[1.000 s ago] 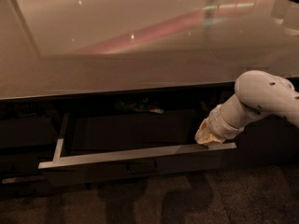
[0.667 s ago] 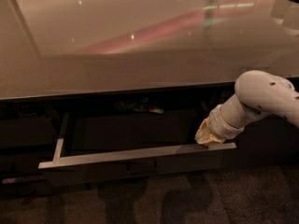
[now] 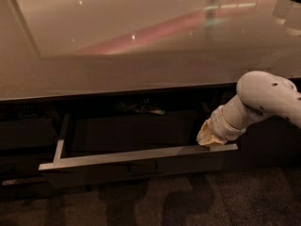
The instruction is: Open top drawer
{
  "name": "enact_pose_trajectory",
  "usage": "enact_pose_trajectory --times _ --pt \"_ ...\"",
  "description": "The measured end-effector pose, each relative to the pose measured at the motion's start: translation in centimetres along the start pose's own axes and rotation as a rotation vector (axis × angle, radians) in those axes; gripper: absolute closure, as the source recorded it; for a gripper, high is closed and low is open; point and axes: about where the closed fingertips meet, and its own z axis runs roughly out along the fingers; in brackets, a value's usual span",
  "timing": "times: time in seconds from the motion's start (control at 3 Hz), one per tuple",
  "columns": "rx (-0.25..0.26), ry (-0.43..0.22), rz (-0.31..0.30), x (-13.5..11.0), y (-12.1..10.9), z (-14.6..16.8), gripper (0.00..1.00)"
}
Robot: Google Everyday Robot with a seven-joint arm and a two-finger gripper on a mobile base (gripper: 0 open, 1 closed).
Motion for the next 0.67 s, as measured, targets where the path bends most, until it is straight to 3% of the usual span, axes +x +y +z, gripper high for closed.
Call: enact_pose_trajectory --times 0.67 --pt "0.000 0.000 0.000 0.00 0.00 0.01 0.05"
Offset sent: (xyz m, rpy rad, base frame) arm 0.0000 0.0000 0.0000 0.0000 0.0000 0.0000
